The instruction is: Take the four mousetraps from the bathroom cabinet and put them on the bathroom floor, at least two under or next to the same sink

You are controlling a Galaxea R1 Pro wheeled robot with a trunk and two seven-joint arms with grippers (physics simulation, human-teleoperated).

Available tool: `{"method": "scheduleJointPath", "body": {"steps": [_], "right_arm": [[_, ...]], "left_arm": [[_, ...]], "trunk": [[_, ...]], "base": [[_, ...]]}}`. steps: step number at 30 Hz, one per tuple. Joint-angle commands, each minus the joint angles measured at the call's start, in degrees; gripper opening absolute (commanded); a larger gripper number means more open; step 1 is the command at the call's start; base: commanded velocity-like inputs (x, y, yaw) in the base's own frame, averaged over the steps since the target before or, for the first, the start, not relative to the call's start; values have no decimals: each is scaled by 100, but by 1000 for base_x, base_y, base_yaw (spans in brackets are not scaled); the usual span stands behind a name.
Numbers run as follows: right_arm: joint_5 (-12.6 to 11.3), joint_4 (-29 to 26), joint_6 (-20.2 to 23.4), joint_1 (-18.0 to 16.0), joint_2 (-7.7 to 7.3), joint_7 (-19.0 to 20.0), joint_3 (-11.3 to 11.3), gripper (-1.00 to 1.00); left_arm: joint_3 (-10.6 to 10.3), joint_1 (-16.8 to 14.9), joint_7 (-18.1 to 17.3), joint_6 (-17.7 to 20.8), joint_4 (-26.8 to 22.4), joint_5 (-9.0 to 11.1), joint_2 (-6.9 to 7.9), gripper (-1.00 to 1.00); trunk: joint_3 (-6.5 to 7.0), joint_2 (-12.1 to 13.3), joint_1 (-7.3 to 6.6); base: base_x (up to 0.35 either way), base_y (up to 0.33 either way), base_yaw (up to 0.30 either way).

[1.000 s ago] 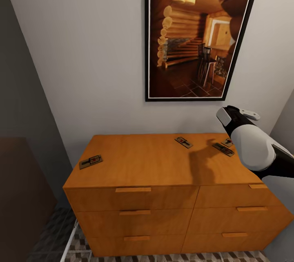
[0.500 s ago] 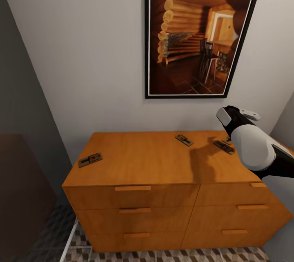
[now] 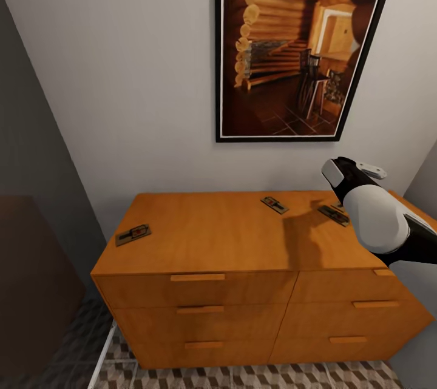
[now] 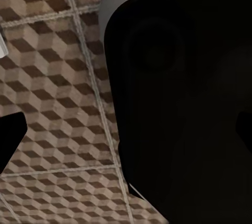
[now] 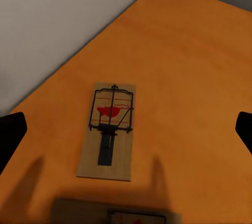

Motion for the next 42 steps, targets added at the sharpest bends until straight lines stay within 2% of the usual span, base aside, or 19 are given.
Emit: {"method": "scheduleJointPath", "body": {"steps": [1,42], "right_arm": [[60,-4,49,-5,2,0,-35,100],[59,-4,49,-5,2,0,-35,100]], "left_arm": [[-41,-6,14,-8,14,-4,-2,100],[-41,-9,14,-8,16,-2,-2,100]], "trunk": [[-15,-3,0],[-389,-3,0]], "base": [[0,0,0],[0,0,0]]}}
